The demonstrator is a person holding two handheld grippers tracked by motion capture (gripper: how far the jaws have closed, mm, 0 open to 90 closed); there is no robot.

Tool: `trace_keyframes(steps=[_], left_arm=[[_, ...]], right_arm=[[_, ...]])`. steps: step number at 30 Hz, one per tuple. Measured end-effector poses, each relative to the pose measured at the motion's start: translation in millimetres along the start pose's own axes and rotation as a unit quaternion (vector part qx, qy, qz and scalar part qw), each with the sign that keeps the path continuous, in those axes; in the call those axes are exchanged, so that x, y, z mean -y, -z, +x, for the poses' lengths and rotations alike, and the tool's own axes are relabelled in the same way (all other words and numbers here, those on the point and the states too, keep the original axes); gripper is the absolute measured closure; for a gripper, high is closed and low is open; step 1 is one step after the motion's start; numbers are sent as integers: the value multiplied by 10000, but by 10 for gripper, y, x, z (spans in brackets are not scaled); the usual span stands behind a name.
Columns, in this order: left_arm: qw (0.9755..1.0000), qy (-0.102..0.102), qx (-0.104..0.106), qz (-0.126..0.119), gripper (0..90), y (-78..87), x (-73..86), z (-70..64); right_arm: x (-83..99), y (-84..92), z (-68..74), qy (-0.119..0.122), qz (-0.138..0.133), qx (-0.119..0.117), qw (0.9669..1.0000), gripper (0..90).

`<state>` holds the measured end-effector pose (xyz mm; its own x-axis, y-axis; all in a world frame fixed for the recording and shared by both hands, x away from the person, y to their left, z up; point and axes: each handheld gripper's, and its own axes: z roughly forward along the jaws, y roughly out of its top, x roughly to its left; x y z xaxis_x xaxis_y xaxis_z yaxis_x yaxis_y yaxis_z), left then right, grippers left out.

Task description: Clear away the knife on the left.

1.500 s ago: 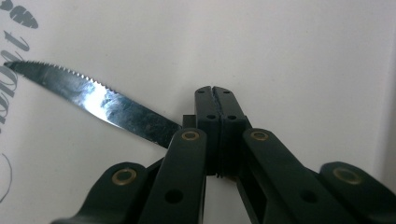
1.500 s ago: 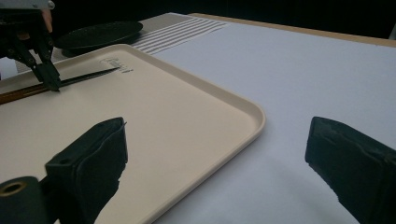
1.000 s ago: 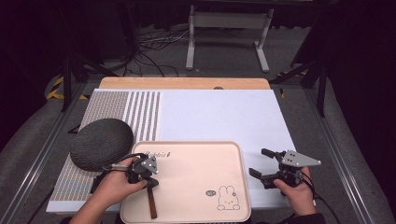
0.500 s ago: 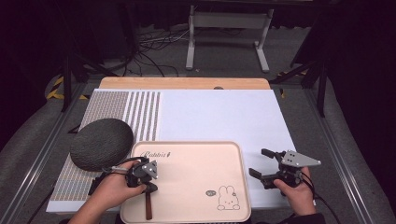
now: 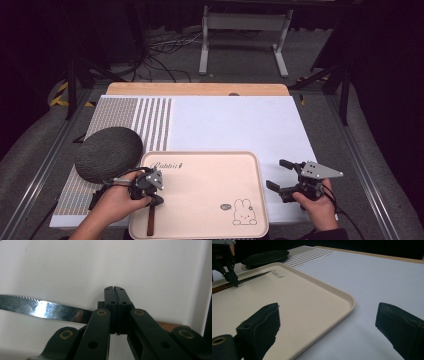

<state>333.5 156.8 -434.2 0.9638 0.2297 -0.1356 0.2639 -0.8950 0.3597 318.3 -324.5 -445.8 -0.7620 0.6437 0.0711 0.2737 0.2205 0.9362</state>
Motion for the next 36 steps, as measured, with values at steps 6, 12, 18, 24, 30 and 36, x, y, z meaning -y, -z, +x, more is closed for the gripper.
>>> trace_keyframes(steps=[6,12,18,24,30,36], left_arm=[[10000,65,-1,-20,899,12,29,24],[9999,144,-84,-34,899,36,69,64],[9997,222,-69,-85,899,39,92,78],[9995,281,-127,-103,899,57,123,117],[9993,337,-132,-72,899,67,133,119],[9995,238,-159,-167,875,101,111,91]], right_arm=[[0,0,0,0,1,-6,10000,63],[0,1,-2,3,0,-7,10000,63],[0,0,-2,4,1,-6,10000,63],[2,-3,-1,2,11,-9,10000,62],[2,-3,-1,3,11,-11,10000,62],[2,0,-1,6,9,-9,10000,62]])
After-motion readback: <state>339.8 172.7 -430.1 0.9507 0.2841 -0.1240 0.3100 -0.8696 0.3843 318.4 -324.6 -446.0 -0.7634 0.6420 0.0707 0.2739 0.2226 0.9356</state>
